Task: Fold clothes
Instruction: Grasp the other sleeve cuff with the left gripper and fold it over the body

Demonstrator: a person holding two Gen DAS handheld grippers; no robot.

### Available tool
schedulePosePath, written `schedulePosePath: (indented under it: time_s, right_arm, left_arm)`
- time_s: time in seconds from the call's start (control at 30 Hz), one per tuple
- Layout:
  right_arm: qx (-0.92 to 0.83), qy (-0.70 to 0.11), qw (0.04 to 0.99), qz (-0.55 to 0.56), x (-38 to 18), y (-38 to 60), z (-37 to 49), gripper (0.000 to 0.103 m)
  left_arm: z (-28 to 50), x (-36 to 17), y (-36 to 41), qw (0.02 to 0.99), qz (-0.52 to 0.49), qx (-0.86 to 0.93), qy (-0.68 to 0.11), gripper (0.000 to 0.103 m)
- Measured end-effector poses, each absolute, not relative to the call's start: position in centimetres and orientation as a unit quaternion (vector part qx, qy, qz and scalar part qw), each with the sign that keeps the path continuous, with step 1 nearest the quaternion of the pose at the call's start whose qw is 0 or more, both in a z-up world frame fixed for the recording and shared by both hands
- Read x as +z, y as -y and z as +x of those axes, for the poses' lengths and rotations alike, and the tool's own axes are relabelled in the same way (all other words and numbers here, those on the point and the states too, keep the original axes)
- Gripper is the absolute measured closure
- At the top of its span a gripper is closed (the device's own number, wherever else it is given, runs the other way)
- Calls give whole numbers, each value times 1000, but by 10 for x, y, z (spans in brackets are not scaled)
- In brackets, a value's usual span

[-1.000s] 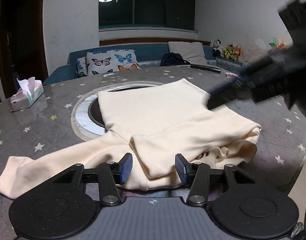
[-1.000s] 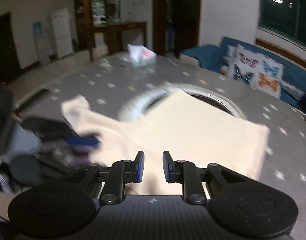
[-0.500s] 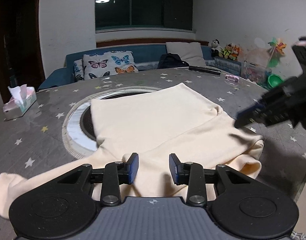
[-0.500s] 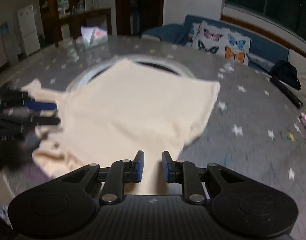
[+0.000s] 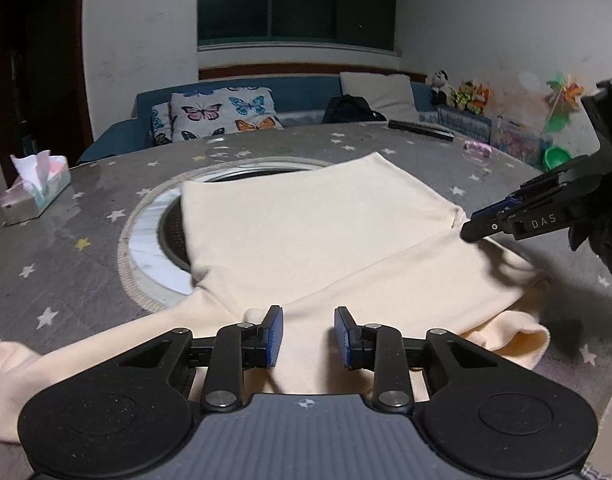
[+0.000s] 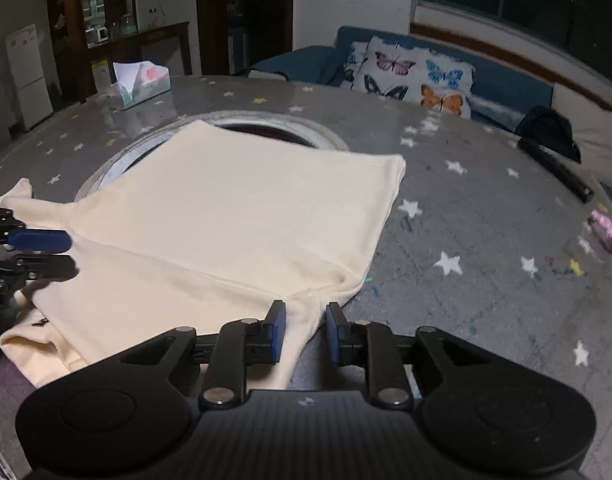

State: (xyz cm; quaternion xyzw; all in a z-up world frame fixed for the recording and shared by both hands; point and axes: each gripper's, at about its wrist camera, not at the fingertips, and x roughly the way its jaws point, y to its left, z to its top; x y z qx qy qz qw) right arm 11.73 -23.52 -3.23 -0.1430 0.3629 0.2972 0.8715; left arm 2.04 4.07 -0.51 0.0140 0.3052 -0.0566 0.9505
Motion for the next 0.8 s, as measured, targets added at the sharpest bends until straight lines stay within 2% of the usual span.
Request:
schedulePosePath:
  time_s: [0.37, 0.8]
  right_arm:
    - [408, -336, 831, -171, -12, 180, 73, 81]
    - [495, -318, 779, -217, -21, 105, 29, 80]
  left_arm:
    - [-26, 9, -112, 951, -20, 76, -298, 71]
    - [-53, 6, -208, 920, -92, 221, -310, 59]
